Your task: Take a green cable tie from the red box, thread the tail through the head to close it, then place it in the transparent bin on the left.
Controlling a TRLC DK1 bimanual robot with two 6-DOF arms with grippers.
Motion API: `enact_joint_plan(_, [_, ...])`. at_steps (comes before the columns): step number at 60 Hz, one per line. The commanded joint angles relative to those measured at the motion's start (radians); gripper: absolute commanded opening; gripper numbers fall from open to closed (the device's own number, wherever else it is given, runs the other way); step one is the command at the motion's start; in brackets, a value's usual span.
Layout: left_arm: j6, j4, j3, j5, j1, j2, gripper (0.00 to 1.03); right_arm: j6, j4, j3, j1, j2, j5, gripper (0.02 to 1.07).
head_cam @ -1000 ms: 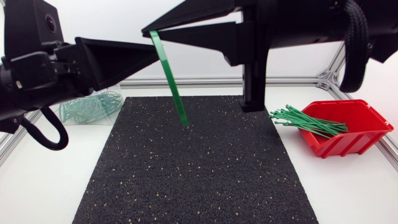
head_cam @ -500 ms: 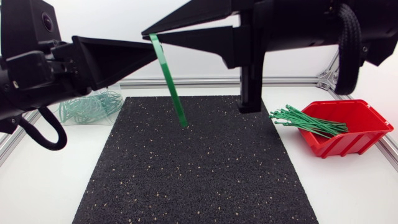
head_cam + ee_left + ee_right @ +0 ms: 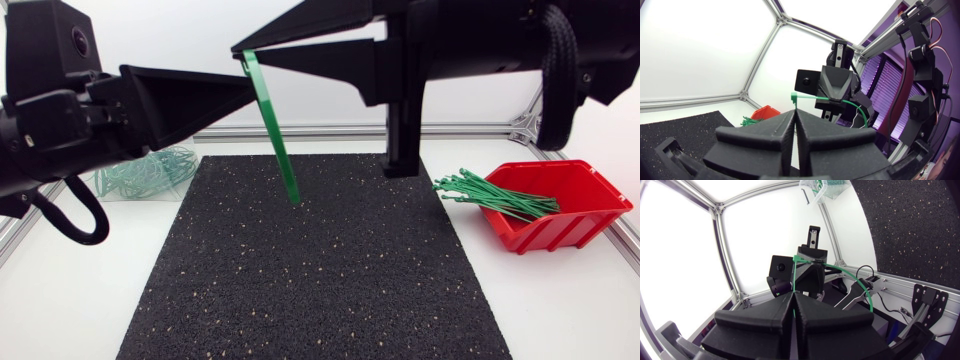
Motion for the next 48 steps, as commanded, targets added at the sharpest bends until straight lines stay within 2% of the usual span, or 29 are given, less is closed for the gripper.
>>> enact_joint_plan(1, [-0.026, 0.016, -0.025, 0.013, 0.006, -0.012, 0.03, 0.033, 0.014, -0.023, -0.005, 0.005, 0.007, 0.08])
enact_joint_plan(48, [-0.029, 0.016, -0.031, 0.030, 0.007, -0.040, 0.03, 0.053, -0.011, 0.065, -0.053, 0.144, 0.003, 0.08])
